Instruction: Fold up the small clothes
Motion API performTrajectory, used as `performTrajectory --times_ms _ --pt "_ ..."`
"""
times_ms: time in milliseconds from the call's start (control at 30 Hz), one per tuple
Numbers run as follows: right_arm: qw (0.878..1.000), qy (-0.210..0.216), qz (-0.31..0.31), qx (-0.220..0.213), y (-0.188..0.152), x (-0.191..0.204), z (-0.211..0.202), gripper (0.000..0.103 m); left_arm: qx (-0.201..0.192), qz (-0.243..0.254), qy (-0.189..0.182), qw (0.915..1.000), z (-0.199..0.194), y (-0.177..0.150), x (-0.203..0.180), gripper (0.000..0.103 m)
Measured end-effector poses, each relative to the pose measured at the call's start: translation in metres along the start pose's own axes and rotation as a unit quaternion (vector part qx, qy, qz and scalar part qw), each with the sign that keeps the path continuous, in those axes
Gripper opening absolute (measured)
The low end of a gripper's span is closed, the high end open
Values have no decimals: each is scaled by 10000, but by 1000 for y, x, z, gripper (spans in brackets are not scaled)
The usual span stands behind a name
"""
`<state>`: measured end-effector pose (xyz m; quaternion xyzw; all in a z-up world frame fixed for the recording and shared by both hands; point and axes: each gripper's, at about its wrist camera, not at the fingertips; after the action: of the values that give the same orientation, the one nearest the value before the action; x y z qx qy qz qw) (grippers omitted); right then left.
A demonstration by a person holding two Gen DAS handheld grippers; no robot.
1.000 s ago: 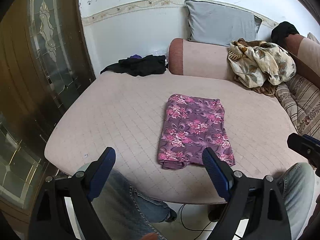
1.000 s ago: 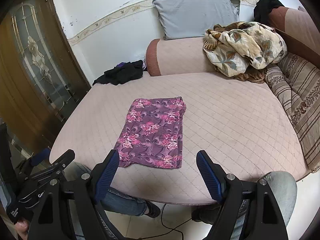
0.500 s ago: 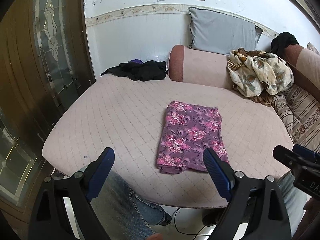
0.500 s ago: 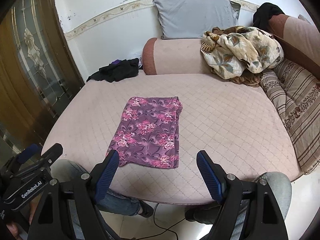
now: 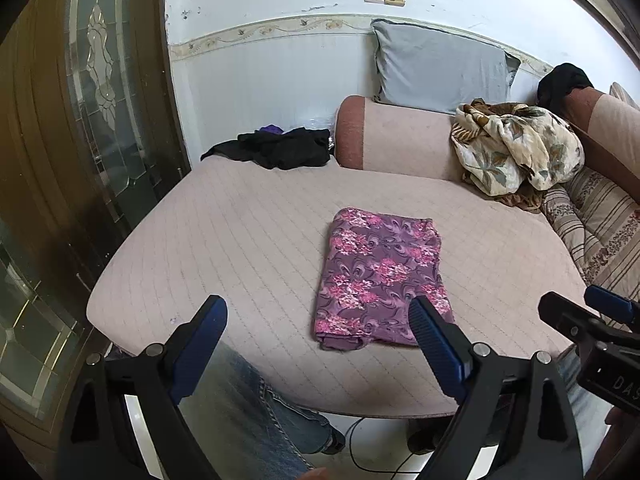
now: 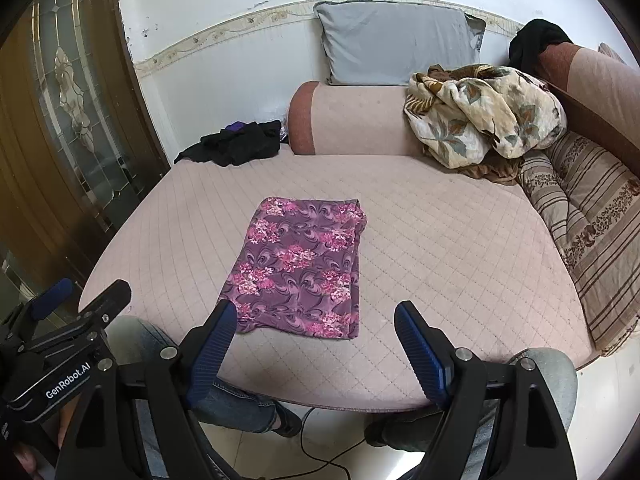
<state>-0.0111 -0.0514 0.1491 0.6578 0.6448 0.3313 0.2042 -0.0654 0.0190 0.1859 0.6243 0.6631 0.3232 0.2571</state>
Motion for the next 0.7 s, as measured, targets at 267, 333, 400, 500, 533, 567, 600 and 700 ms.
performTrajectory --times_ms 267,333,400,500,533,567,600,700 --pt "9999 -99 79 -40 0 -3 -4 86 -34 18 -54 10000 -5 3 -1 92" --pt "9998 -144 104 -65 1 -3 -6 86 -56 28 -78 10000 -6 4 -2 92" --pt "9997 -179 116 -77 2 -4 -7 86 -80 53 -81 9999 -7 4 -3 92" --pt "9996 -211 133 -90 2 -5 -8 86 -93 92 -95 9999 -8 4 -4 92" --pt "9996 -218 139 -91 2 -5 -8 86 -97 105 -89 9999 -8 4 -5 92" --pt "9996 -224 140 -91 2 -5 -7 86 -97 88 -86 9999 -9 4 -6 92" --pt "9996 -230 139 -89 2 -4 -7 86 -96 90 -94 9999 -9 4 -6 92" --pt "9995 -255 144 -90 3 -4 -7 86 -88 86 -88 9999 -9 4 -7 92"
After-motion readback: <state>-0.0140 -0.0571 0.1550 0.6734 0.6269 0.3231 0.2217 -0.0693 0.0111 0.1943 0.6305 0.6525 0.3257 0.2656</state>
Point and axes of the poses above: each gripper's, at about its wrist camera, not at the fingertips, and z roughly the way its jaws point, x to its left, y to its top, and after that the axes turned 4 degrees about y, right-handed
